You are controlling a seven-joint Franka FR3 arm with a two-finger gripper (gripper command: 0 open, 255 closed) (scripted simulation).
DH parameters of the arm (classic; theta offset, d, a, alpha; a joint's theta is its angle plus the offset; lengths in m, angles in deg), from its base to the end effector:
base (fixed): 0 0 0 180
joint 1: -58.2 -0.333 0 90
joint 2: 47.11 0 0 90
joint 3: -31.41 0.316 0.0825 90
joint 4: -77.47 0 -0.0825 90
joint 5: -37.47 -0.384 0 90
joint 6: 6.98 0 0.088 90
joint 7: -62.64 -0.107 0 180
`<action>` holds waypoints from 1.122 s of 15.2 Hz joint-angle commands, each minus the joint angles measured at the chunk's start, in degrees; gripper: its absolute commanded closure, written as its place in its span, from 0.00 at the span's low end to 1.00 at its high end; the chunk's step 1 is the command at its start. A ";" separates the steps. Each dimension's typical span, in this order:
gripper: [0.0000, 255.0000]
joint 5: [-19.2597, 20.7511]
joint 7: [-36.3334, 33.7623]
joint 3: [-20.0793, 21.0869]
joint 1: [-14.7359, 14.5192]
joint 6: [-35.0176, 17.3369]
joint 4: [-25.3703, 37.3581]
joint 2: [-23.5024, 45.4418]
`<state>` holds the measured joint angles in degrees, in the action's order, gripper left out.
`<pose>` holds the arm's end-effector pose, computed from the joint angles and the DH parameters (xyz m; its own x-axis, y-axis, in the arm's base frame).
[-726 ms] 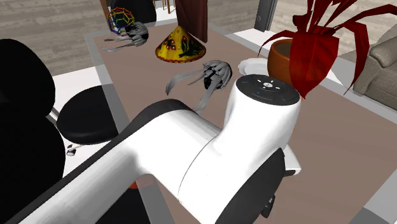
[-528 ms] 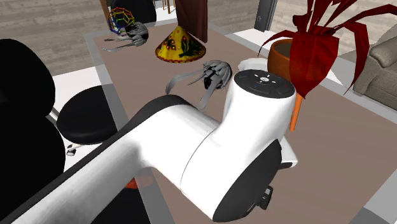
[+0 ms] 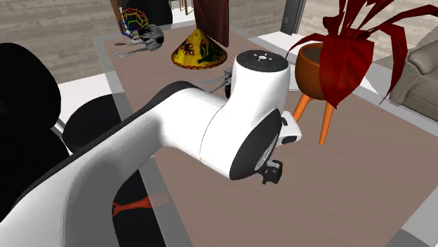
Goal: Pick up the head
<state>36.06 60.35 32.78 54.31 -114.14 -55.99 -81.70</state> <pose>0.3813 0.0386 0.5690 0.9888 0.0414 0.1435 0.0442 -0.9989 -0.0165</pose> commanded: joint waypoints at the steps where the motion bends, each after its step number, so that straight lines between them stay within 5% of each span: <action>1: 0.00 -0.76 -1.01 1.09 -0.71 -2.05 2.05 2.66; 17: 0.00 -0.08 -10.11 9.94 -4.53 -13.42 25.12 25.93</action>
<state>35.47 50.93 42.17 49.95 -127.59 -33.79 -57.93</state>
